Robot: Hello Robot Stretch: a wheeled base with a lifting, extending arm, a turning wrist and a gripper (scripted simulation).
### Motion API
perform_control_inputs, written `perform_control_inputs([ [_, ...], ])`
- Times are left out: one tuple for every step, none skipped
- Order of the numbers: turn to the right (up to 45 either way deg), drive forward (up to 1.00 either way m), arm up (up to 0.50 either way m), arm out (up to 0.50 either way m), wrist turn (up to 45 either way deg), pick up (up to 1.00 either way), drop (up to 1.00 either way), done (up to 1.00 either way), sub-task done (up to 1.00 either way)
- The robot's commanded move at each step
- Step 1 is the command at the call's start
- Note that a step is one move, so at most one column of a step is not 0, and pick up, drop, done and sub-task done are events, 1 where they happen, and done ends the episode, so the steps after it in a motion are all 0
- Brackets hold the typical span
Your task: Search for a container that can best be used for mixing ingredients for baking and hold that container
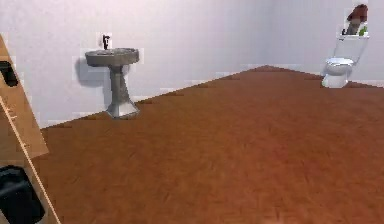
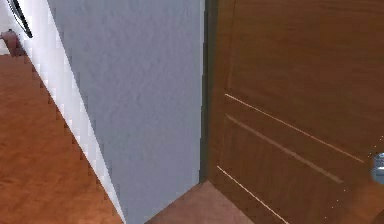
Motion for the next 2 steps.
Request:
perform_control_inputs([
  [0.0, 0.7, 0.0, 0.0, 0.0, 0.0, 0.0, 0.0, 0.0],
  [-45.0, 0.0, 0.0, 0.0, 0.0, 0.0, 0.0, 0.0, 0.0],
])
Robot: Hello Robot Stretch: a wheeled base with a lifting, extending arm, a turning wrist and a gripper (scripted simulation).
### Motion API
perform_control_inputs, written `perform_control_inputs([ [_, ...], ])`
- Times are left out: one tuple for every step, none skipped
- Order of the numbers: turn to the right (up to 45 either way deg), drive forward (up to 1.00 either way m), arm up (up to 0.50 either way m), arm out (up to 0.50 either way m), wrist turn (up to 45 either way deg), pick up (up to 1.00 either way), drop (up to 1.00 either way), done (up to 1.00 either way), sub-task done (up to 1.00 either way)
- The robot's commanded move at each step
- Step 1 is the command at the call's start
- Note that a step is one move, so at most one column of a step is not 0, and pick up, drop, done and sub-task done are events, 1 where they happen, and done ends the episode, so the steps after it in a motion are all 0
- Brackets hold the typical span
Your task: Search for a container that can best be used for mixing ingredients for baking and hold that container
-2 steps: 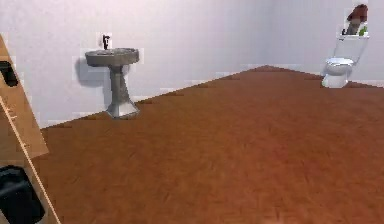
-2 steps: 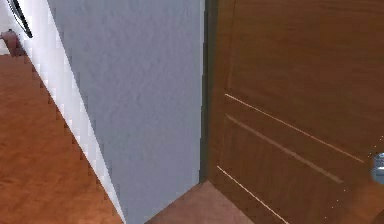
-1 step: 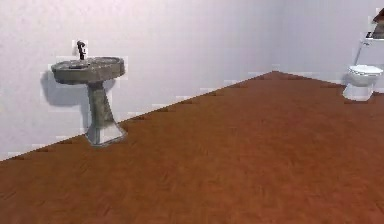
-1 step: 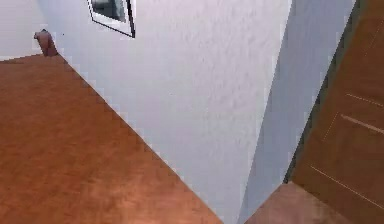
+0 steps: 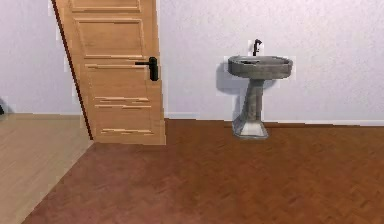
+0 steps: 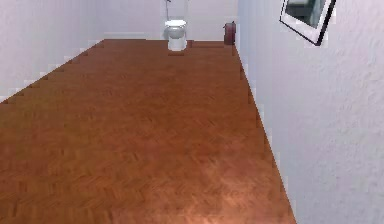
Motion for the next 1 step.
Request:
perform_control_inputs([
  [-15.0, 0.0, 0.0, 0.0, 0.0, 0.0, 0.0, 0.0, 0.0],
])
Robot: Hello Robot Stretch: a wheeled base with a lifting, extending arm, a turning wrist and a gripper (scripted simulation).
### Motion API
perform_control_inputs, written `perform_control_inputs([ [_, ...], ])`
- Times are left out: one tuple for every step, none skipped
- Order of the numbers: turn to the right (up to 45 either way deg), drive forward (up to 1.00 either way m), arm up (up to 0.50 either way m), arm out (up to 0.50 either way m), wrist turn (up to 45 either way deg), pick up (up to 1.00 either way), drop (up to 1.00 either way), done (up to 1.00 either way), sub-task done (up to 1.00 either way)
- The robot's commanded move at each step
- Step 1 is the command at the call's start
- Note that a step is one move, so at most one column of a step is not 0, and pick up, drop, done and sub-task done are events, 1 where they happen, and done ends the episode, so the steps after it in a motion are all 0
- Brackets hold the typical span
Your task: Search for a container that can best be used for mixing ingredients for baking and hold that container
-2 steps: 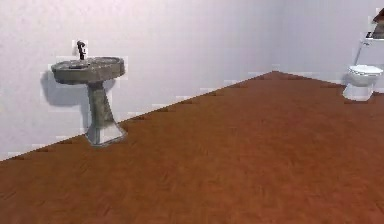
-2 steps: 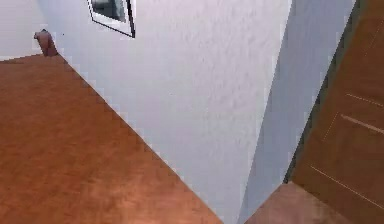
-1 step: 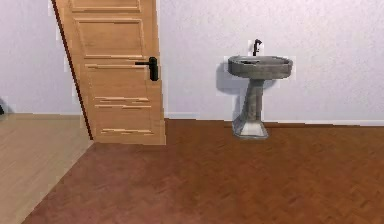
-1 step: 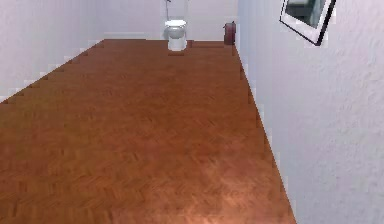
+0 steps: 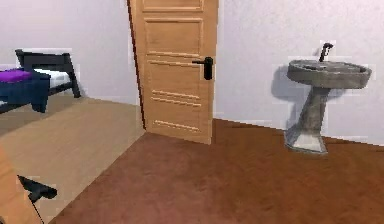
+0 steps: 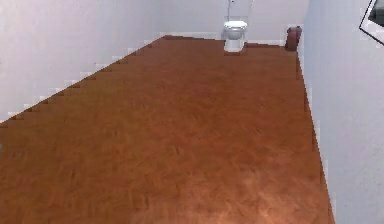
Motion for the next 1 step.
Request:
perform_control_inputs([
  [0.0, 0.9, 0.0, 0.0, 0.0, 0.0, 0.0, 0.0, 0.0],
])
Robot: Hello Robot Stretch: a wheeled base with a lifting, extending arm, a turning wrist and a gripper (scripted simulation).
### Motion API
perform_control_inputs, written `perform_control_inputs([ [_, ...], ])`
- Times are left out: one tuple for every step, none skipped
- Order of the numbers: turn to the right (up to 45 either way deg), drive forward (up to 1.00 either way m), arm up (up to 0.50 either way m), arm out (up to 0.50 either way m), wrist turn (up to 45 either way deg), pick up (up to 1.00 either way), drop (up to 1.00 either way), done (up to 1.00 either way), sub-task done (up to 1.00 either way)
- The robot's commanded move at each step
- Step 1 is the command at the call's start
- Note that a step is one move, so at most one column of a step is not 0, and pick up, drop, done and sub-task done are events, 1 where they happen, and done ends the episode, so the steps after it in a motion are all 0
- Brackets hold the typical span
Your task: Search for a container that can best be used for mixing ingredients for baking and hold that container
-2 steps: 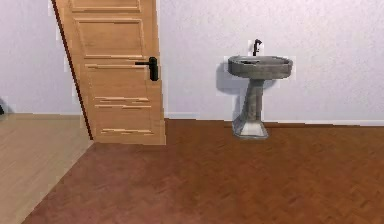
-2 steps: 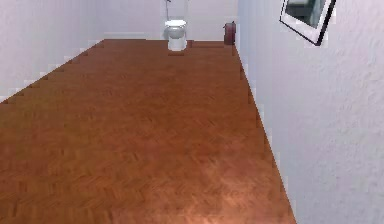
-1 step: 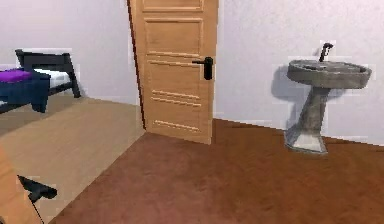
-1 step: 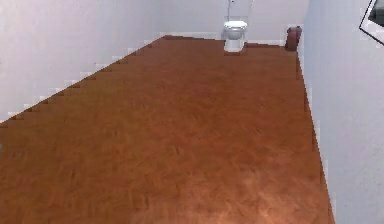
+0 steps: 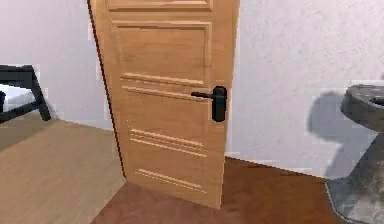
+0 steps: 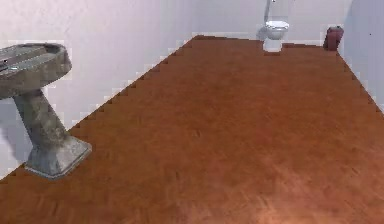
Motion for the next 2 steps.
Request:
perform_control_inputs([
  [-45.0, 0.0, 0.0, 0.0, 0.0, 0.0, 0.0, 0.0, 0.0],
  [-24.0, 0.0, 0.0, 0.0, 0.0, 0.0, 0.0, 0.0, 0.0],
])
